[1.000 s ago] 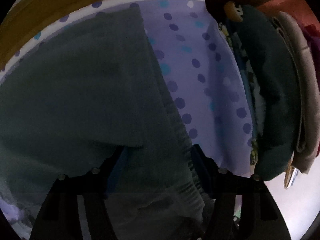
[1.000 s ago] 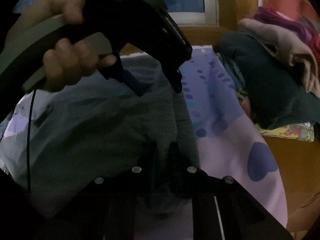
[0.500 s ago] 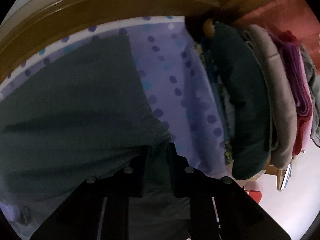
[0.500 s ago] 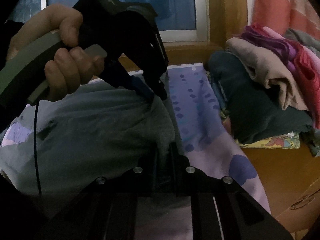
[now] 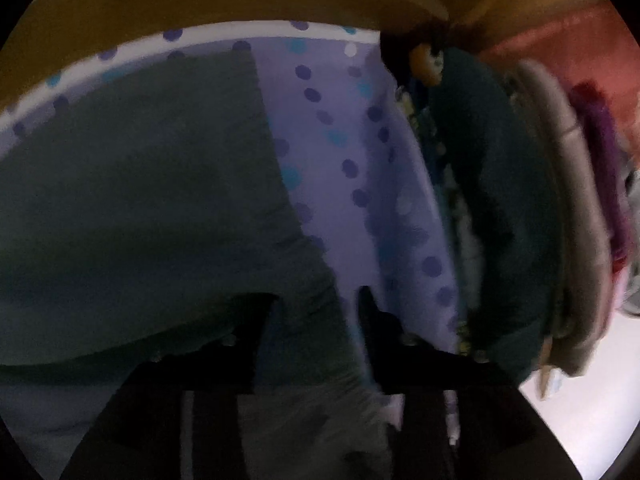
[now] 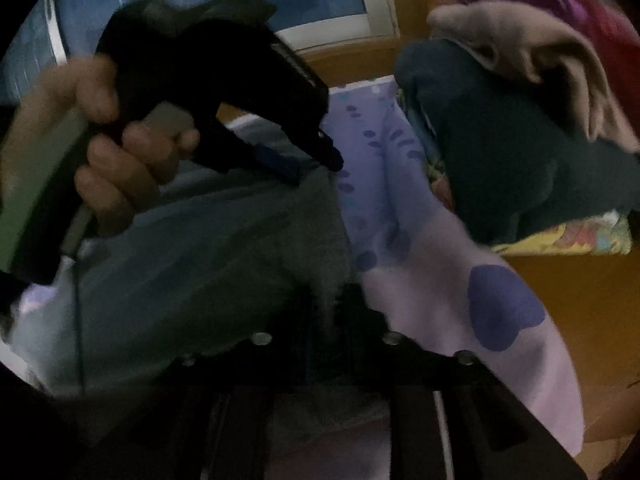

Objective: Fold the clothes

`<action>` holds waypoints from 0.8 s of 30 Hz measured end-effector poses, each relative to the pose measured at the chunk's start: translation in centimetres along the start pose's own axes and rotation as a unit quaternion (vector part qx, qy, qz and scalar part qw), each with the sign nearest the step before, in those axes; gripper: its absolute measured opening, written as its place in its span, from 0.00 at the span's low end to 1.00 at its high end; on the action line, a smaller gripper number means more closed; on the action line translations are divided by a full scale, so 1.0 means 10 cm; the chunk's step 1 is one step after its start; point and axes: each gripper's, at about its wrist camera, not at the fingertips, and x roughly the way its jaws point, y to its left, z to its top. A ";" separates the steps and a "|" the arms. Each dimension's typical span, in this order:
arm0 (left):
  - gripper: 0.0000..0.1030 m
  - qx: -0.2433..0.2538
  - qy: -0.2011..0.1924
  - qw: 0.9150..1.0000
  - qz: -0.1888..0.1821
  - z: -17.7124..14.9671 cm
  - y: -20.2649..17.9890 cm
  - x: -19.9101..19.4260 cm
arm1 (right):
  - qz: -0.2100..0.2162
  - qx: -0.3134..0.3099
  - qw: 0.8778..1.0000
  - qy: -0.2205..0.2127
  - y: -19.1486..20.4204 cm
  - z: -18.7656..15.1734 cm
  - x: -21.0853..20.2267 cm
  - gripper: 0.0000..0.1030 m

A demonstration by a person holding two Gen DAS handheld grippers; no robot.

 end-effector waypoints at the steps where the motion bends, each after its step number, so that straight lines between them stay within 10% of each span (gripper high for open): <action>1: 0.72 -0.003 -0.004 1.000 -0.015 -0.02 0.00 -0.01 | -0.001 0.002 1.000 0.001 -0.01 -0.02 -0.03 0.33; 17: 0.75 0.026 -0.103 0.983 -0.152 -0.72 0.28 -0.71 | -0.030 0.039 0.999 -0.012 -0.17 -0.20 -0.27 0.34; 24: 0.75 0.070 -0.207 0.976 0.013 -1.40 0.92 -1.43 | -0.012 0.067 0.998 -0.017 -0.24 -0.24 -0.35 0.40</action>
